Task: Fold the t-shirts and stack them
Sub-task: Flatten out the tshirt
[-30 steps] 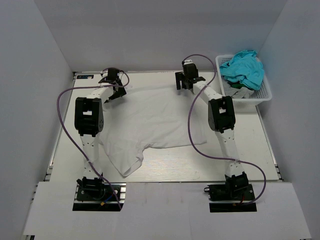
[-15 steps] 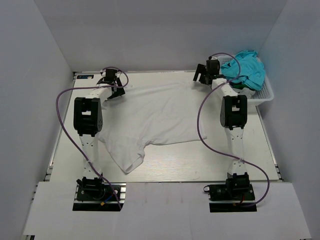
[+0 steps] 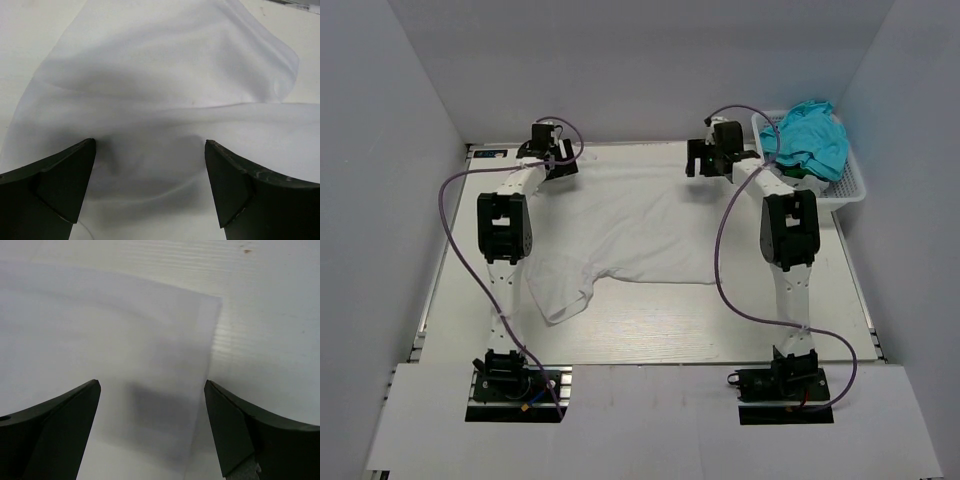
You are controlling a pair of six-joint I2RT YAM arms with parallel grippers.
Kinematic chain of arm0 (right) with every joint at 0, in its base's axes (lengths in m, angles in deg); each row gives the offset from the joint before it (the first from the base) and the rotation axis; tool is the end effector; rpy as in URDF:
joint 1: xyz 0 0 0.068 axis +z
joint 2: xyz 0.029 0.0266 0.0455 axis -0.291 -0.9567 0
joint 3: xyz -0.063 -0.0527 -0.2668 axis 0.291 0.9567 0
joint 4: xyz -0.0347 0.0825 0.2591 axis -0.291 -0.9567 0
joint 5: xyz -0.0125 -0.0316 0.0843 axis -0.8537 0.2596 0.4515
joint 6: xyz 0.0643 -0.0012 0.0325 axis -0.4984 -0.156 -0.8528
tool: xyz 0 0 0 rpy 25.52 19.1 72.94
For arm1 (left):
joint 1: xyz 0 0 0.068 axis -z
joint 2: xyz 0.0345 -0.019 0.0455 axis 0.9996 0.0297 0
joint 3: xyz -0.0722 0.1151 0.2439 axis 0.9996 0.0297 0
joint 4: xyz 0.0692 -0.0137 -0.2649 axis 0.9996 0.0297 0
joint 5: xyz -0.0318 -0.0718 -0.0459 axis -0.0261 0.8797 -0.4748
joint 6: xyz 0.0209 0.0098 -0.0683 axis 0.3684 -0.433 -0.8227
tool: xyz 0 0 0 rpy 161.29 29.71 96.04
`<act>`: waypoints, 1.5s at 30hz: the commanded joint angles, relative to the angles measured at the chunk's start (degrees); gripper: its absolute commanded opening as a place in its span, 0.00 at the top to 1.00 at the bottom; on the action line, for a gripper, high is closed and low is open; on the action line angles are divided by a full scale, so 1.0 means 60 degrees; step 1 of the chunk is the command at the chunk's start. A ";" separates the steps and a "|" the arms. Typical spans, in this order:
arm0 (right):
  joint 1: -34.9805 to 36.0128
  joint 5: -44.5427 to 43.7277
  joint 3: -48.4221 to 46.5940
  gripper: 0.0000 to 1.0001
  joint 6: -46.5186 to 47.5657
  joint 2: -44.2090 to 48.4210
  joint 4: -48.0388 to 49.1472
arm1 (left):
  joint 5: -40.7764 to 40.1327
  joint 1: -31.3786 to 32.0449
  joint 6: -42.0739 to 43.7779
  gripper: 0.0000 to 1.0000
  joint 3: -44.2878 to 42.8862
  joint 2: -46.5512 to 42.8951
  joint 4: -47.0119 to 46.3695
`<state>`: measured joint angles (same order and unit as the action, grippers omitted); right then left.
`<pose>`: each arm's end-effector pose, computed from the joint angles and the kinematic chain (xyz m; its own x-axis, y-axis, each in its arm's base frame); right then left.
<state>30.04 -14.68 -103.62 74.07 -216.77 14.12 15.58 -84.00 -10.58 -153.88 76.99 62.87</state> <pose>0.5687 0.1353 0.1728 -0.5991 -0.0090 -0.8007 -0.1855 0.9743 0.1278 0.5815 -0.0382 0.1393 -0.7163 -0.1981 -0.6691 -0.1730 0.9793 -0.1047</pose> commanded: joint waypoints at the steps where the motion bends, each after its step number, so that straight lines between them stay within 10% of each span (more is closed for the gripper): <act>1: 0.0420 -0.0274 0.0956 0.10 0.0779 0.1900 -0.0092 | 0.0726 0.0134 0.0091 0.00 -0.0736 -0.0260 0.0969; 10: 0.1371 -0.0731 0.6181 0.10 -0.0612 0.5448 0.0638 | 0.0520 0.0134 -0.1267 0.00 0.4121 -0.4828 0.0984; 20: 0.2221 -0.0055 0.8312 0.10 -0.1432 0.6316 0.0653 | 0.1663 0.0310 -0.2778 0.00 1.0158 -0.7980 -0.0847; 32: 0.1988 -0.1811 0.8023 0.10 -0.2414 0.4839 -0.0473 | 0.1413 0.0397 -0.2780 0.00 1.0309 -0.6825 -0.0656; 45: 0.1489 -0.1169 0.4843 0.10 -0.0938 0.3882 -0.1251 | 0.1472 0.0397 -0.2003 0.00 0.6573 -0.4857 0.0851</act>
<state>38.41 -23.14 -71.77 63.54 -196.09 8.91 23.19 -81.69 -23.65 -114.71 50.08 63.51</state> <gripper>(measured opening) 0.904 0.997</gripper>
